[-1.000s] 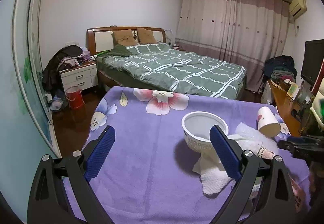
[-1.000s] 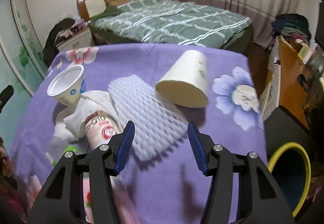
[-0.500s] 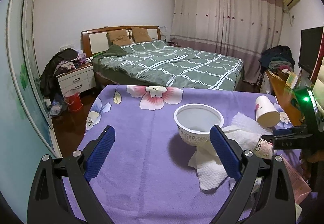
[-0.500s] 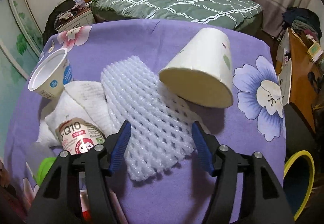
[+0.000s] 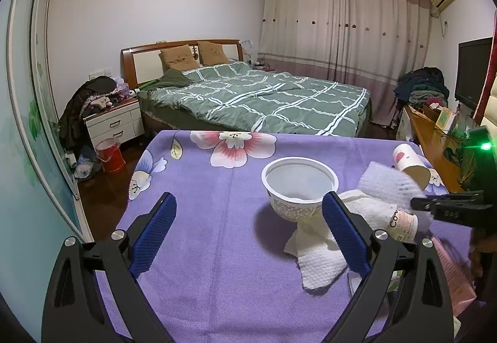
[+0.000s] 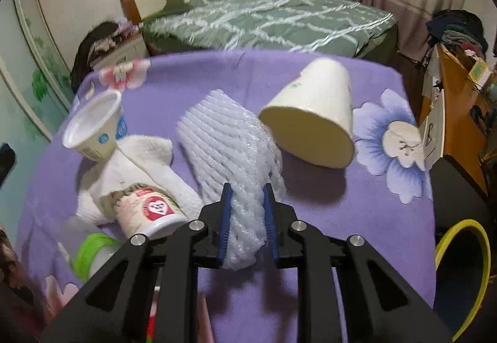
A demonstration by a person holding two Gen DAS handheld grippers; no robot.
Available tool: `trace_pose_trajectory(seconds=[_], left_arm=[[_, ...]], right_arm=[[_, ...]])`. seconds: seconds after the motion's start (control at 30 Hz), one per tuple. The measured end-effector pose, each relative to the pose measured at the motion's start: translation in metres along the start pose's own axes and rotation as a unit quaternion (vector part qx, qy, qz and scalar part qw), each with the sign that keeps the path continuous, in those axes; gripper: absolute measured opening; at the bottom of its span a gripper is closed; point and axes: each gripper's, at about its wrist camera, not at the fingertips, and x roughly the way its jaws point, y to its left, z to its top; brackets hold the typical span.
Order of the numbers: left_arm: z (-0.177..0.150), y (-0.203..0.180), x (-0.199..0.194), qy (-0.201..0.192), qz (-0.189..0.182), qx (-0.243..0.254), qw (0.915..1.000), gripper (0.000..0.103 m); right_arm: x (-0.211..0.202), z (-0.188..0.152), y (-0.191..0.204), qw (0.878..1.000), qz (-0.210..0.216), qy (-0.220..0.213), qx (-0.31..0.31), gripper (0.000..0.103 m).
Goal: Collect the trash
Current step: 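Reach the right tool to the white foam net and grasp it, then carry the foam net with the right tool and drop it into the bin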
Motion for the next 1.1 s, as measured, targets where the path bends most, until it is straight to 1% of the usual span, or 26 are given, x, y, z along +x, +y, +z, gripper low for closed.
trace_pose_trajectory(seconds=[0.1,0.2,0.3,0.37,0.47,0.53,0.57,0.7,0.8,0.83,0.9,1.07,1.1], left_arm=[[0.0,-0.002,-0.002,-0.002,-0.005,0.001,1.0,0.093],[0.001,-0.003,-0.003,-0.003,-0.009,0.004,1.0,0.093],[0.001,-0.005,-0.004,-0.003,-0.013,0.007,0.9999,0.093],[0.001,-0.007,-0.005,-0.003,-0.016,0.009,0.9998,0.093],[0.0,-0.01,-0.007,-0.003,-0.022,0.013,0.9997,0.093],[-0.001,-0.012,-0.009,-0.005,-0.03,0.015,0.9994,0.093],[0.0,-0.012,-0.009,-0.005,-0.033,0.015,0.9993,0.093],[-0.001,-0.017,-0.009,-0.003,-0.041,0.023,0.9989,0.093],[-0.001,-0.018,-0.009,0.0,-0.045,0.026,0.9987,0.093],[-0.002,-0.019,-0.009,0.001,-0.046,0.027,0.9986,0.093],[-0.002,-0.019,-0.008,0.002,-0.047,0.027,0.9985,0.093],[-0.003,-0.022,-0.008,0.004,-0.052,0.028,0.9982,0.093],[-0.003,-0.021,-0.007,0.004,-0.053,0.029,0.9982,0.093]], right_arm=[[-0.021,-0.002,-0.002,1.0,0.005,-0.025,0.01,0.019],[-0.046,-0.009,-0.005,0.998,0.02,-0.049,0.022,0.019],[-0.067,-0.019,-0.008,0.997,0.02,-0.068,0.032,0.02],[-0.08,-0.028,-0.016,0.996,0.013,-0.079,0.043,0.02],[-0.096,-0.042,-0.037,0.992,-0.026,-0.099,0.072,0.02],[-0.108,-0.055,-0.062,0.985,-0.073,-0.115,0.101,0.02],[-0.112,-0.06,-0.072,0.983,-0.087,-0.119,0.111,0.021],[-0.131,-0.087,-0.122,0.962,-0.161,-0.133,0.174,0.021],[-0.142,-0.104,-0.155,0.945,-0.21,-0.132,0.215,0.022],[-0.144,-0.109,-0.167,0.939,-0.222,-0.129,0.228,0.022],[-0.146,-0.116,-0.18,0.933,-0.233,-0.122,0.246,0.024],[-0.143,-0.125,-0.198,0.924,-0.251,-0.111,0.268,0.03],[-0.143,-0.128,-0.201,0.922,-0.257,-0.109,0.27,0.035]])
